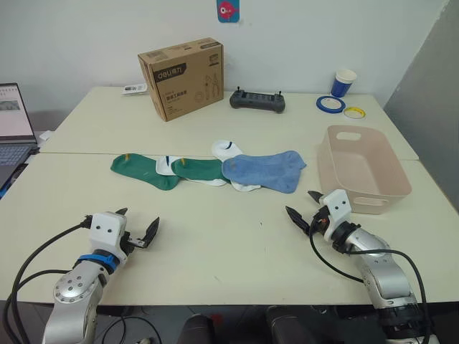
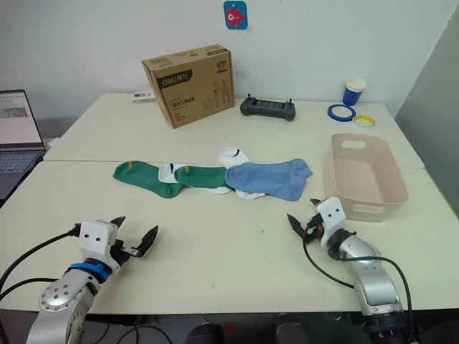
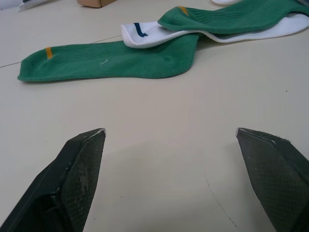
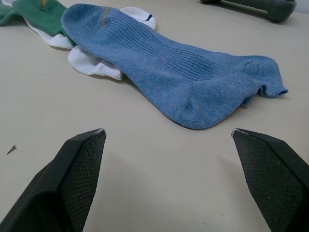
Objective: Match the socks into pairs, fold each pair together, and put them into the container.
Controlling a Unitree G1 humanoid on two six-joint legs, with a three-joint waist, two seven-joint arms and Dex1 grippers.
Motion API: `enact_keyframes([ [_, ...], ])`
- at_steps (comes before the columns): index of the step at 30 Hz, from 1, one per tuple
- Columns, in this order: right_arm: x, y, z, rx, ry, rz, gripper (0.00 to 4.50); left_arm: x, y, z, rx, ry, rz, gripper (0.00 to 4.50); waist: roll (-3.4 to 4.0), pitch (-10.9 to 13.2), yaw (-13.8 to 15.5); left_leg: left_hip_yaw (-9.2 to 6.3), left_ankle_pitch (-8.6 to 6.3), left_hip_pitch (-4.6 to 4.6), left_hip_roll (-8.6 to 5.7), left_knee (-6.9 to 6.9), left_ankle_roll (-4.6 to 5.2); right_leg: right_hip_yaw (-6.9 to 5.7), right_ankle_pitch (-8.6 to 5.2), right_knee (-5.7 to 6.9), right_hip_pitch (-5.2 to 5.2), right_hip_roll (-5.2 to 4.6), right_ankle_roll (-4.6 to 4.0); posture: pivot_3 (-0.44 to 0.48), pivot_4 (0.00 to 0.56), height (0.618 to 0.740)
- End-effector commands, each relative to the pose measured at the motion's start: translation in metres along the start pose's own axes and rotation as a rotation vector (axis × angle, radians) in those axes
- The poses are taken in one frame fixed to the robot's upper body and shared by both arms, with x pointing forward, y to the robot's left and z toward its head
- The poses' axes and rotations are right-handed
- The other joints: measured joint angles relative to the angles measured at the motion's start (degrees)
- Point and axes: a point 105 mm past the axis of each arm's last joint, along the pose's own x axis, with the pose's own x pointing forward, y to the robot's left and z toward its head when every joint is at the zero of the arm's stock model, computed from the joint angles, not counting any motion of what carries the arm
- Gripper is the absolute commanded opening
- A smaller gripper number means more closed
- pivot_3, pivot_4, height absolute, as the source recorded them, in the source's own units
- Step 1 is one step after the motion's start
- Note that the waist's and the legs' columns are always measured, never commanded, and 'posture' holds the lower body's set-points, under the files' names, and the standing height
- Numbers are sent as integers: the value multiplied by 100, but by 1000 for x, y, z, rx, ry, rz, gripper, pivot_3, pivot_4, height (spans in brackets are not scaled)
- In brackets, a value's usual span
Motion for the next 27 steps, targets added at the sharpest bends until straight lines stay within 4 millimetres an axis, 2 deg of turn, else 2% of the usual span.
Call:
enact_keyframes([
  [1,-4,-4,9,-29,-34,-20,4483,-1,6,9,21,-32,19,4500,0,0,0,0,0,0,0,0,0,0,0,0,0,0,0,0,150,740],
  [12,-8,-4,5,-30,-21,-27,4483,2,3,10,27,-35,4,4500,0,0,1,0,0,0,0,0,0,0,0,0,0,0,0,0,150,740],
  [27,-7,-5,8,-42,-30,-32,4483,2,1,12,10,-44,-8,4500,0,0,0,0,0,0,0,0,0,0,0,0,0,0,0,0,150,740],
])
